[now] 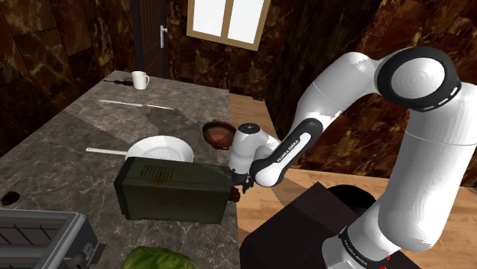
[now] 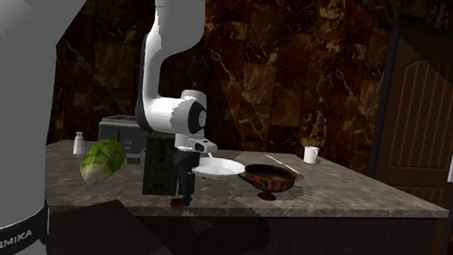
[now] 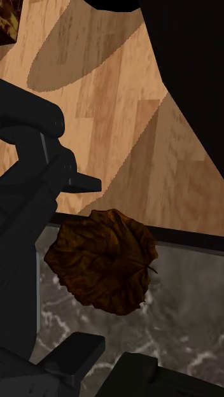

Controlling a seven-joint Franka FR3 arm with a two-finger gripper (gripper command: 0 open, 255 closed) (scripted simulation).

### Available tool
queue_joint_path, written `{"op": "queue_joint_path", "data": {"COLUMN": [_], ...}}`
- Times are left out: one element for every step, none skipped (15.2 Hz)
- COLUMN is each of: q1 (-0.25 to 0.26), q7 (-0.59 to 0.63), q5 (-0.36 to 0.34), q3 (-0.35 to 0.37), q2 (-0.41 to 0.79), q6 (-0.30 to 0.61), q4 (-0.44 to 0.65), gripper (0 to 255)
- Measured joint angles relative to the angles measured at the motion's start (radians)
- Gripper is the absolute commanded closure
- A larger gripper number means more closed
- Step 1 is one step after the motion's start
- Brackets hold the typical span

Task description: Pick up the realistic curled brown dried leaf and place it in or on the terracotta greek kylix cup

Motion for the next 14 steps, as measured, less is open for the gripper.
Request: {"op": "queue_joint_path", "data": {"q1": [0.003, 0.004, 0.003, 0.004, 0.004, 0.005, 0.006, 0.006, 0.006, 0.005, 0.005, 0.005, 0.005, 0.005], "q7": [0.004, 0.005, 0.004, 0.004, 0.004, 0.004, 0.004, 0.004, 0.004, 0.004, 0.004, 0.004, 0.004, 0.004], "q5": [-0.003, -0.005, -0.003, -0.004, -0.005, -0.005, -0.005, -0.005, -0.005, -0.004, -0.004, -0.004, -0.004, -0.004], "q3": [-0.003, -0.005, -0.004, -0.005, -0.005, -0.006, -0.004, -0.004, -0.005, -0.004, -0.004, -0.004, -0.004, -0.004], "q2": [0.003, 0.005, 0.004, 0.006, 0.006, 0.006, 0.007, 0.007, 0.008, 0.007, 0.006, 0.006, 0.006, 0.006], "q6": [0.003, 0.005, 0.005, 0.005, 0.006, 0.005, 0.005, 0.005, 0.005, 0.006, 0.005, 0.005, 0.005, 0.005], "q4": [0.001, 0.001, -0.001, 0.000, 0.000, 0.001, 0.001, 0.000, 0.000, -0.001, -0.001, -0.001, -0.001, -0.001], "gripper": [0, 0, 0, 0, 0, 255, 255, 255, 255, 255, 255, 255, 255, 255]}}
